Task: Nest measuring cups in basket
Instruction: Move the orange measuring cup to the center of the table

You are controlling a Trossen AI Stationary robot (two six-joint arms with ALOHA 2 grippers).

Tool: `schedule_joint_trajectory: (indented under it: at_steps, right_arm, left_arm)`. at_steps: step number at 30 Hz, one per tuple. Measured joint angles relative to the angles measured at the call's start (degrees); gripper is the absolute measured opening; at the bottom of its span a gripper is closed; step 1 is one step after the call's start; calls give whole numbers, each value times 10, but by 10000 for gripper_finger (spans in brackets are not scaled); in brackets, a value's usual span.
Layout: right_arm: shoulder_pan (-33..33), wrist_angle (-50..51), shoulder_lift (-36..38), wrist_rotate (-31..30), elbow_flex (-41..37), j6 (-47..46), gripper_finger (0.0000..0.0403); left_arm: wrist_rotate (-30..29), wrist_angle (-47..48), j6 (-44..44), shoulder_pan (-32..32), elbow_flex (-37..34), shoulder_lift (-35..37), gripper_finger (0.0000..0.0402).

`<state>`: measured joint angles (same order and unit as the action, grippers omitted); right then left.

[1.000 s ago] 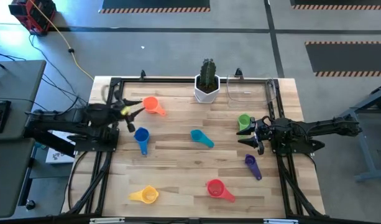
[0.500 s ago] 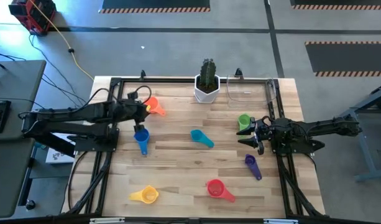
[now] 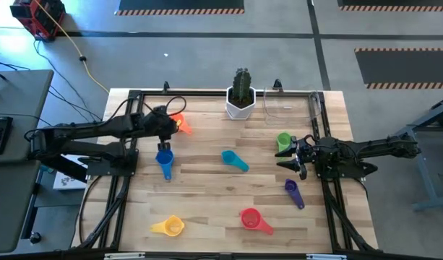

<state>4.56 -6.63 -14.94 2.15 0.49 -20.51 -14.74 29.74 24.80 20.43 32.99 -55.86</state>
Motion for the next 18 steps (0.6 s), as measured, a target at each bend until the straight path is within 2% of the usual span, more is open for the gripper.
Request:
schedule_joint_trajectory:
  at_steps: [7, 18]
  right_arm:
    - [0, 0, 0, 0, 0, 0, 188]
    - [0, 0, 0, 0, 0, 0, 188]
  left_arm:
    - [-1, -1, 8, 19, 0, -63, 129]
    - [-39, -39, 8, 41, 0, -145, 129]
